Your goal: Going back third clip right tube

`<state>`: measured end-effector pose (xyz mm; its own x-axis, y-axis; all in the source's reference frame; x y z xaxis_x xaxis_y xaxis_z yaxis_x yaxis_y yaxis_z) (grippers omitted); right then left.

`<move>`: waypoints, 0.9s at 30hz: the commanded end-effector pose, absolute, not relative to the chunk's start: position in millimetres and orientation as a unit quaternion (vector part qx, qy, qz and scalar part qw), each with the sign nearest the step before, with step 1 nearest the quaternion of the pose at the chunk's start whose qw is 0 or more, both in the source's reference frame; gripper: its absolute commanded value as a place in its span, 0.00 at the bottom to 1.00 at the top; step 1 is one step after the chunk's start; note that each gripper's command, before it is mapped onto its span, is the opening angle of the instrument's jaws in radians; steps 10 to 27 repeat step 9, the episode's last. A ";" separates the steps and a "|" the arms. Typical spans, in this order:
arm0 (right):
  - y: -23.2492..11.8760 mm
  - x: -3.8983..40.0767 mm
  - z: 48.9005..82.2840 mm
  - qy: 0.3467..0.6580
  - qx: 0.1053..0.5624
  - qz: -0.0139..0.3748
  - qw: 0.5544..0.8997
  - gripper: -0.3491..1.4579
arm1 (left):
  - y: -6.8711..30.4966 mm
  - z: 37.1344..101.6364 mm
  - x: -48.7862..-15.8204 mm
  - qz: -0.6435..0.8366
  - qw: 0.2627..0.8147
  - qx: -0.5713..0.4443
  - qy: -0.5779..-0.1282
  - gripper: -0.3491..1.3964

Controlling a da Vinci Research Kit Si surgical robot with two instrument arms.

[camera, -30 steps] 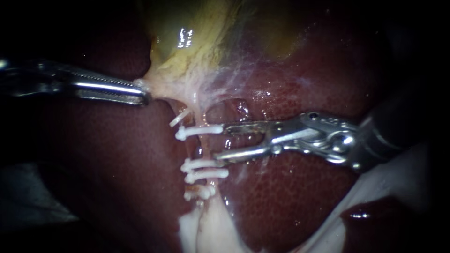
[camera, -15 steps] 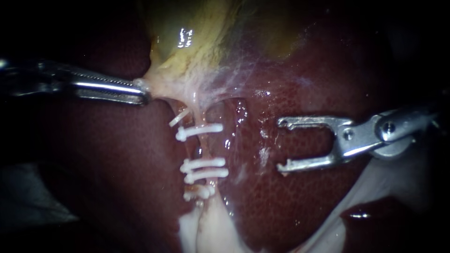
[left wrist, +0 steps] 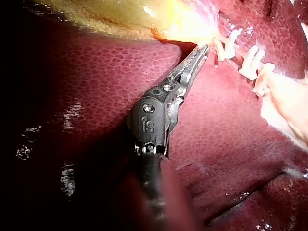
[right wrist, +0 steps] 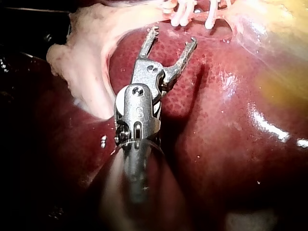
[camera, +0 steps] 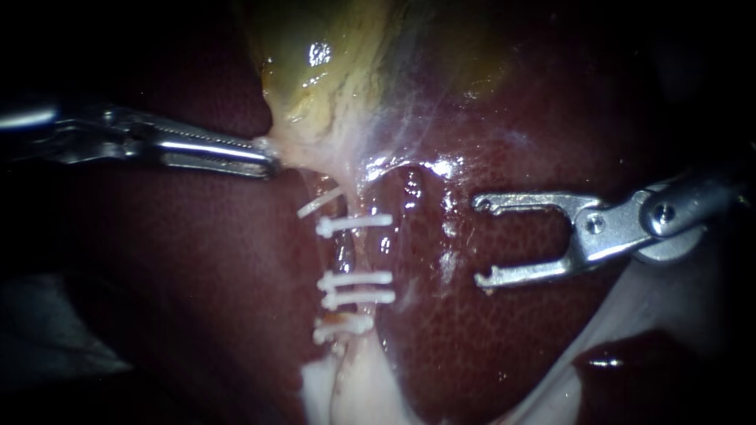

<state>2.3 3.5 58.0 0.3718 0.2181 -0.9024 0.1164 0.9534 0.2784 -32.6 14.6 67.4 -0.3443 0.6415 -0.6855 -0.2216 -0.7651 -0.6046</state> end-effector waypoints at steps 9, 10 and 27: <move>3.3 2.4 57.9 0.562 0.154 0.028 0.812 0.47 | 14.4 67.3 -32.4 0.794 0.272 -0.502 -0.209 0.00; 3.3 2.4 57.9 0.562 0.154 0.028 0.812 0.47 | 14.4 67.3 -32.4 0.794 0.272 -0.502 -0.209 0.00; 3.3 2.4 57.9 0.562 0.154 0.028 0.812 0.47 | 14.4 67.3 -32.4 0.794 0.272 -0.502 -0.209 0.00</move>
